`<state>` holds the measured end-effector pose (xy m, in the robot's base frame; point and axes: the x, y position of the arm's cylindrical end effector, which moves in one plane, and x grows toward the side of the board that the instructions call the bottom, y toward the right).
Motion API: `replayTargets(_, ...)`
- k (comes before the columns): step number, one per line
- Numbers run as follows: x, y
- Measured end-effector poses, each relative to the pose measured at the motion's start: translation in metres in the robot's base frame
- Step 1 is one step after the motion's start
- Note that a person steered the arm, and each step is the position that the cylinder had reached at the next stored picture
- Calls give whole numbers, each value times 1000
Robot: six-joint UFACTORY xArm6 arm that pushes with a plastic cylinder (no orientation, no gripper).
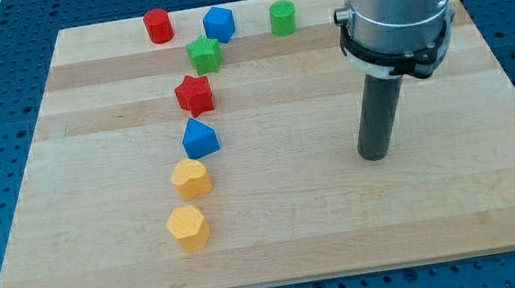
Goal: Move the red circle red star and green star left a bit
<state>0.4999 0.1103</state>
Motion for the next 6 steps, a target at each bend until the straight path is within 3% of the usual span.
replayTargets(4,1,-1)
replayTargets(5,-10,-1)
replayTargets(6,-54,29)
